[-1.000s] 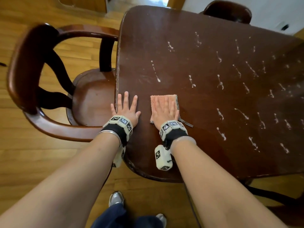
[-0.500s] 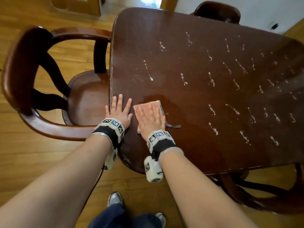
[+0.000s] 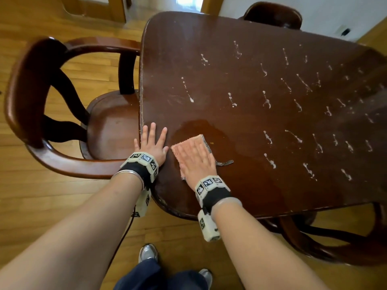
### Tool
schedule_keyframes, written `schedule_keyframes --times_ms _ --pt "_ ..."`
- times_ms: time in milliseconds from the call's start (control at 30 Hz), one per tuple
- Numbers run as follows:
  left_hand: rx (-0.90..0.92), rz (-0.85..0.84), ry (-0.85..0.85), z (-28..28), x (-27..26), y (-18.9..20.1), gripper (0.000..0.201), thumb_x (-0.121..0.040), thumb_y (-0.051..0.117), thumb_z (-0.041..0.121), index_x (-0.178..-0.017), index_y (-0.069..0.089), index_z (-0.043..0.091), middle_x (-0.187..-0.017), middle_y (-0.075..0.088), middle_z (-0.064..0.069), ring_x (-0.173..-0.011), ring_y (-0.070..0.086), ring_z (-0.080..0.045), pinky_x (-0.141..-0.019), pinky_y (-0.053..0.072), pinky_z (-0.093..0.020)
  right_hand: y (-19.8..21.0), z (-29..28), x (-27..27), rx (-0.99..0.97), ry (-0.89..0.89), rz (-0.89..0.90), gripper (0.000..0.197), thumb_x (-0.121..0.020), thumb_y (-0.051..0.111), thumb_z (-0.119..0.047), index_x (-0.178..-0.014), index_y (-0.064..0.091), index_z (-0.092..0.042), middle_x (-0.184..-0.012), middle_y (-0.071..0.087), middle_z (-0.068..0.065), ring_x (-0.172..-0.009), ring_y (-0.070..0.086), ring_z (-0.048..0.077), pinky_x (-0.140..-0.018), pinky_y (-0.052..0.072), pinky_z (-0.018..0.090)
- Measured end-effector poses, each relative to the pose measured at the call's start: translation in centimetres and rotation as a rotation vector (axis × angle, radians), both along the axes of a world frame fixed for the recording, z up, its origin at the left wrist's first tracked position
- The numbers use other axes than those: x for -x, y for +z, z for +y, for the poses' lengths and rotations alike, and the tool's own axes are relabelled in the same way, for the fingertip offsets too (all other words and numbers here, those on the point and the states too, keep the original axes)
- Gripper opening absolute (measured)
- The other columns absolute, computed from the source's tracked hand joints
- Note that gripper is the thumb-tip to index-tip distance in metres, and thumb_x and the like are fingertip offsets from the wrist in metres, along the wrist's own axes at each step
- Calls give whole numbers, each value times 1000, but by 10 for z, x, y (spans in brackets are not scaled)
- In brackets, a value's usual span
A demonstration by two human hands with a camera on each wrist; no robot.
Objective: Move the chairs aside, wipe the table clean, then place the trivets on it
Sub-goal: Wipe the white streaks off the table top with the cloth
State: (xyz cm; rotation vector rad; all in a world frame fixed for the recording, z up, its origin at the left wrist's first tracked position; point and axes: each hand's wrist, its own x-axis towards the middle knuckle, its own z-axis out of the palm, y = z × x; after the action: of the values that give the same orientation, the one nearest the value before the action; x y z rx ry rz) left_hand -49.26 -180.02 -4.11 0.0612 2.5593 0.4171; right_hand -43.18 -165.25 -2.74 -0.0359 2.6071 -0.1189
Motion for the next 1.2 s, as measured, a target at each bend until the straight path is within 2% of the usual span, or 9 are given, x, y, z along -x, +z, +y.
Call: schedule_keyframes --times_ms 133,233,400,533,633,733,867,1067,1200 --pt "-2 1 -4 0 -2 1 58 -102 25 38 -149 -9 36 -155 -26 3 -143 -23 -20 -117 -2 -49 -2 46 11 -26 -298 -86 57 -101 15 -38 -147 -19 -43 -157 -28 -6 -145 -25 22 -119 -6 48" --pt "13 9 -5 0 -2 0 58 -102 23 39 -149 -10 36 -155 -26 3 -143 -24 -20 -117 -3 -49 -2 25 30 17 -430 -66 61 -100 22 -35 -149 -14 -41 -158 -25 -2 -144 -24 28 -118 -7 53" --pt "16 15 9 1 -2 -1 58 -102 25 39 -149 -9 37 -156 -24 4 -144 -22 -19 -116 -3 -49 4 -4 -2 40 -102 3 59 -102 23 -44 -147 -14 -47 -158 -24 -9 -146 -21 19 -117 -3 46" --pt "18 20 5 1 -2 -2 58 -102 24 40 -149 -9 38 -156 -25 4 -144 -22 -19 -117 -3 -49 3 51 -10 -30 -322 -58 59 -102 19 -47 -145 -21 -45 -158 -25 -6 -146 -21 20 -120 0 48" --pt "27 24 4 1 -2 -2 58 -102 23 40 -149 -11 37 -156 -25 4 -144 -23 -19 -117 -3 -48 3 47 7 -22 -483 -114 61 -102 20 -45 -147 -21 -41 -157 -28 -1 -144 -24 28 -118 -6 53" --pt "25 24 2 2 -2 -3 58 -102 23 41 -149 -10 37 -156 -24 4 -144 -22 -20 -117 -4 -47 4 11 17 35 -369 -76 64 -101 28 -41 -149 -14 -43 -158 -25 -2 -144 -25 30 -115 -9 53" --pt "85 61 -21 2 0 -2 60 -100 25 47 -149 -7 37 -158 -19 1 -145 -17 -21 -118 -5 -44 7 -4 -9 34 -125 -50 62 -102 28 -40 -148 -13 -46 -158 -26 -9 -145 -23 21 -117 -3 46" --pt "130 25 -73 8 22 10 87 -87 49 61 -151 -2 30 -158 -13 -9 -146 -7 -31 -118 3 -42 15 62 0 -27 -372 -102 56 -103 17 -44 -148 -16 -43 -158 -24 -7 -146 -20 21 -120 -3 46" --pt "86 -9 -66 5 38 13 107 -77 63 61 -152 -1 20 -159 -10 -8 -146 -5 -29 -118 7 -42 9 26 29 42 -340 -87 60 -101 22 -38 -149 -13 -42 -159 -24 -5 -145 -23 26 -118 -9 49"
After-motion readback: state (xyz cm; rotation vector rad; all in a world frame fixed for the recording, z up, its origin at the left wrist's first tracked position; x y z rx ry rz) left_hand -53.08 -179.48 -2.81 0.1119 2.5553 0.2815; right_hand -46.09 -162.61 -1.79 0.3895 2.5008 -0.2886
